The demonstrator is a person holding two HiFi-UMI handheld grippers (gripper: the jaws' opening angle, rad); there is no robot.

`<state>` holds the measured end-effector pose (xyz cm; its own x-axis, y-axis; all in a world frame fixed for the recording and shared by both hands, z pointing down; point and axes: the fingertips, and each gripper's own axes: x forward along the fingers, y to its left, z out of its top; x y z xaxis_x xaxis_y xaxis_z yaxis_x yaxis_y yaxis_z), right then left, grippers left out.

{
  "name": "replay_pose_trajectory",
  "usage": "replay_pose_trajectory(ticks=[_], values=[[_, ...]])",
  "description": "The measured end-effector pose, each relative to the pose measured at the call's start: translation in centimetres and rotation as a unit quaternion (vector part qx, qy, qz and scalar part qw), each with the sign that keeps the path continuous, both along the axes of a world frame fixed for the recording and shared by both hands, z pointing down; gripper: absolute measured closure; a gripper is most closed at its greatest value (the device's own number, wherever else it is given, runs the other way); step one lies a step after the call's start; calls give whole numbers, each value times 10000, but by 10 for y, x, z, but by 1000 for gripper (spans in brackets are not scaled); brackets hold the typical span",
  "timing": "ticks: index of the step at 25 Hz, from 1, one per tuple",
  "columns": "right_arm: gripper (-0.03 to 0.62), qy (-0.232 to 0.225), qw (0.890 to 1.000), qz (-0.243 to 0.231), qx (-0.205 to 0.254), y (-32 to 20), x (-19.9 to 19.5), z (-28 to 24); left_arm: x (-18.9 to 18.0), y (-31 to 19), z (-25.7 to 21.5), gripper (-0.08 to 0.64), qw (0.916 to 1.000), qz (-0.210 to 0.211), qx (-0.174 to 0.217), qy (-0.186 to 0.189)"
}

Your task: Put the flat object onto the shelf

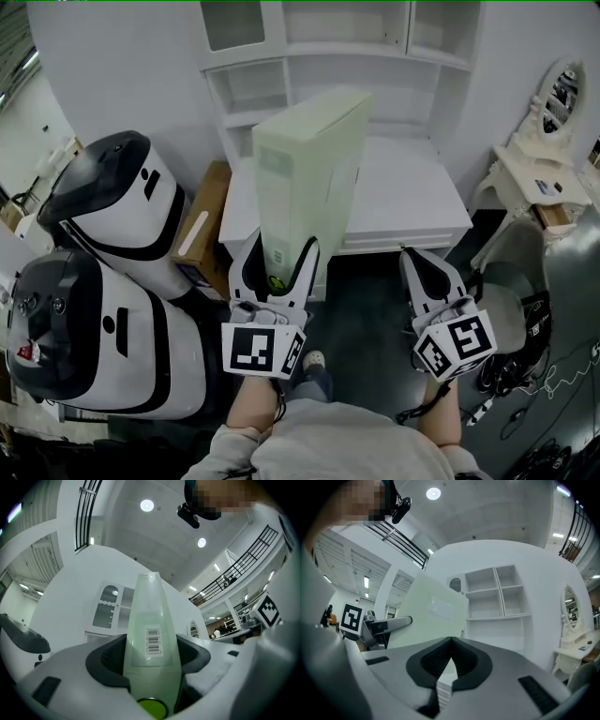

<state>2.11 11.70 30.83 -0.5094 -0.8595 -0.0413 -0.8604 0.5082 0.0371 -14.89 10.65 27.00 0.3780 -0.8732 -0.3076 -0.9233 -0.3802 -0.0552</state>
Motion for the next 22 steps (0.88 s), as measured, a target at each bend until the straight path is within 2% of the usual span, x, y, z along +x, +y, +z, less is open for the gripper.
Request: replay_pose_trajectory(ticks=[14,22], values=[[583,-111,9996,232,71,-129,-23,-10,-18,-136,-15,268,9994,294,147,-124],[583,-127,9990,432,13,-174,-32,-1,-27,-187,-10,268,9986,476,149,-175]])
